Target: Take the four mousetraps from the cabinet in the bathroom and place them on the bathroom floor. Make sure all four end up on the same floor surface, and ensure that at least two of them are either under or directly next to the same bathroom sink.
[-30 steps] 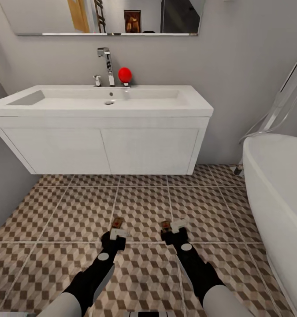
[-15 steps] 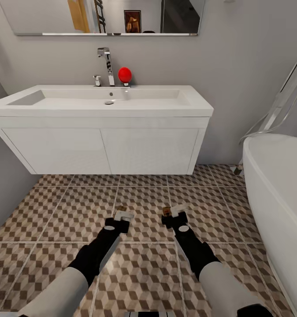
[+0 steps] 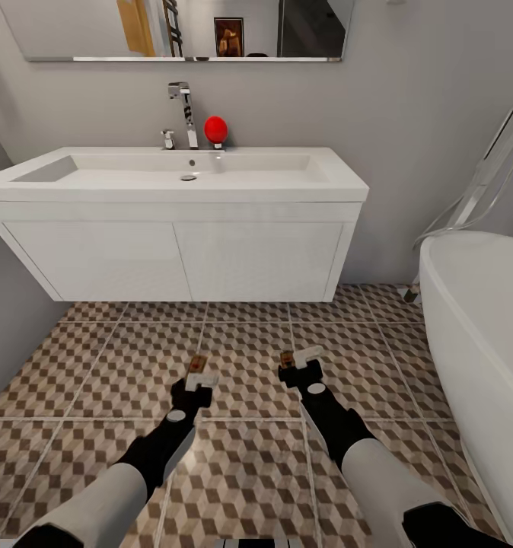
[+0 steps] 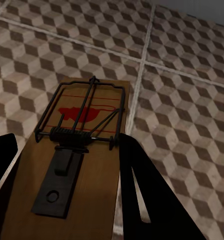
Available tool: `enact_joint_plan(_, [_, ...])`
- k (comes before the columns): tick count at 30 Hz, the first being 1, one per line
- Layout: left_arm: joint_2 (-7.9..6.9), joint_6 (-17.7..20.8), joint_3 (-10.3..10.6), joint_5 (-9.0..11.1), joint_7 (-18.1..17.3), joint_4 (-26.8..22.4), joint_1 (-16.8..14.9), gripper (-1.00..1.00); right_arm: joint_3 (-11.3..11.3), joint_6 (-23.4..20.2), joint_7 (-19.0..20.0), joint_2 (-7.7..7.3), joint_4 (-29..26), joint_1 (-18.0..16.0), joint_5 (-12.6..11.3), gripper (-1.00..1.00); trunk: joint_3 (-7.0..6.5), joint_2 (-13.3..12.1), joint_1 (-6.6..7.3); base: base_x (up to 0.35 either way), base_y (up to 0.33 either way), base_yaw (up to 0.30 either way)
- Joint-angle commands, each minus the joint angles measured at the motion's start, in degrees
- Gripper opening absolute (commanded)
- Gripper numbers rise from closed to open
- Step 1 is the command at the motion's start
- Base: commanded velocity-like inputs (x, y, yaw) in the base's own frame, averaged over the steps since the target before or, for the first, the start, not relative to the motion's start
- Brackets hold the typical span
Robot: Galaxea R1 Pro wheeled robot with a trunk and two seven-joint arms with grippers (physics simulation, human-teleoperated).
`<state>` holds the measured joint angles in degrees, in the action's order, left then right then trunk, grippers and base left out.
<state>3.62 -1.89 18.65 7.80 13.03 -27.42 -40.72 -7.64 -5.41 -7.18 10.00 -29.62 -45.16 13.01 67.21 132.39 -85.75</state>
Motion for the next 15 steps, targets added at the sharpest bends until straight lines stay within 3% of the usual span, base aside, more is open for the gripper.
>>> enact_joint_plan(1, [-0.05, -0.85, 0.51, 0.38, 0.6, 0.6, -0.05, -1.0, -0.18, -0.29, -0.11, 0.0, 0.01, -0.03, 0.44, -1.0, 0.04, 0.02, 0.01, 0.0, 0.0, 0.0])
enact_joint_plan(15, [0.44, -2.7, 0.52, 0.38, 0.71, 1.49, -0.06, -1.0, -0.36, 2.47, 0.21, 0.0, 0.19, -0.02, 0.43, -1.0, 0.04, 0.02, 0.01, 0.0, 0.0, 0.0])
